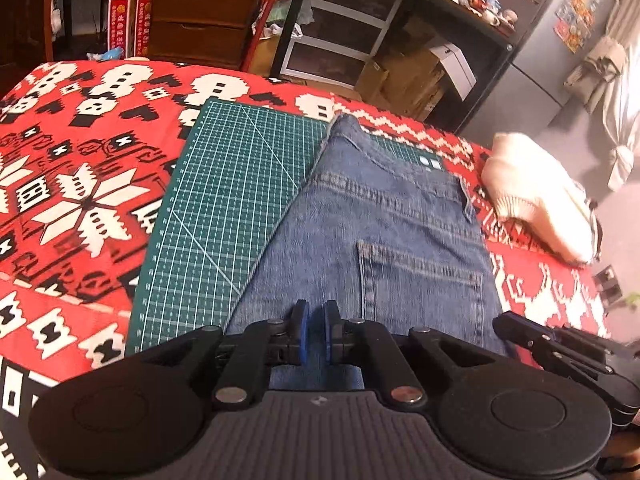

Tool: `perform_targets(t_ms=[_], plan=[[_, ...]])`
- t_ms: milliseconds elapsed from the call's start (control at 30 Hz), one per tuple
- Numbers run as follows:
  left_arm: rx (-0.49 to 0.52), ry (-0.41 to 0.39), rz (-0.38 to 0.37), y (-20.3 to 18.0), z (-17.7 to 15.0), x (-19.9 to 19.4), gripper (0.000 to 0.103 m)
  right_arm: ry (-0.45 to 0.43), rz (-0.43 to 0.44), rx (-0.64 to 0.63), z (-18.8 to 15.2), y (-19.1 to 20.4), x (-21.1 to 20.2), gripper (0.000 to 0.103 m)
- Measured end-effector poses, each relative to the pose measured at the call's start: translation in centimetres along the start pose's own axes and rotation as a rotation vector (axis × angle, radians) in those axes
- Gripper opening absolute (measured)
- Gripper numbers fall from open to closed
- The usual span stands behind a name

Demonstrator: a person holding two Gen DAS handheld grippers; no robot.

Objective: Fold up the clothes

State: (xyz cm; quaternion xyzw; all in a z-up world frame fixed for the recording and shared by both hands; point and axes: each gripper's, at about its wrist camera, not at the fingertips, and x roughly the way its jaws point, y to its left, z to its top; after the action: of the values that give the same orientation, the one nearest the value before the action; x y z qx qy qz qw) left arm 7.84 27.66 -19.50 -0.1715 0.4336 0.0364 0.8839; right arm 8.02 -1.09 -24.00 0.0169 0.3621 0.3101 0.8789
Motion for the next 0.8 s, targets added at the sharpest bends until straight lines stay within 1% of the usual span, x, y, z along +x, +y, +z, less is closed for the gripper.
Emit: perform_targets(t_ms=[67,167,267,400,500,600,700,800], plan=[[0.046,-0.005,0.021,-0.5,-0.5,-0.1,0.006,0.001,-0.009,-0.036,-0.7,0.3,-0.2,0.006],[0.083,-0.015,0.057,-1.3,-0.6,-0.7,0.006,0.012,-0.002,0.000,-1.0,-0.1,-1.1,0.007],[0.070,-0.027,0.012,-2.0,-0.7,-1.8,0.006,0.001,0.014,0.018,-1.2,-0.4,-2.7,0.007],[0.085,-0.020,-0.036,-3.5,-1.6,-2.5,0.007,-0.001,0.039,-0.049,-1.7,0.9,-4.5,0.007],[0.106,0.018,-0.042,-4.2,-2.7,-1.9,0.007,0.014,0.038,-0.114,-2.4,2.1,-4.6,0.007],[0.092,0.055,-0.040,-4.1,-3.8,-1.5,0.007,0.062,0.029,-0.132,-3.2,2.7,-4.1,0.007],[0.082,0.068,-0.037,-3.8,-4.7,-1.6,0.007,0.066,0.022,-0.144,-3.9,2.6,-4.7,0.007],[0.071,0.064,-0.034,-3.3,-5.1,-1.9,0.007,0.073,0.024,-0.132,-4.5,2.3,-5.5,0.008]])
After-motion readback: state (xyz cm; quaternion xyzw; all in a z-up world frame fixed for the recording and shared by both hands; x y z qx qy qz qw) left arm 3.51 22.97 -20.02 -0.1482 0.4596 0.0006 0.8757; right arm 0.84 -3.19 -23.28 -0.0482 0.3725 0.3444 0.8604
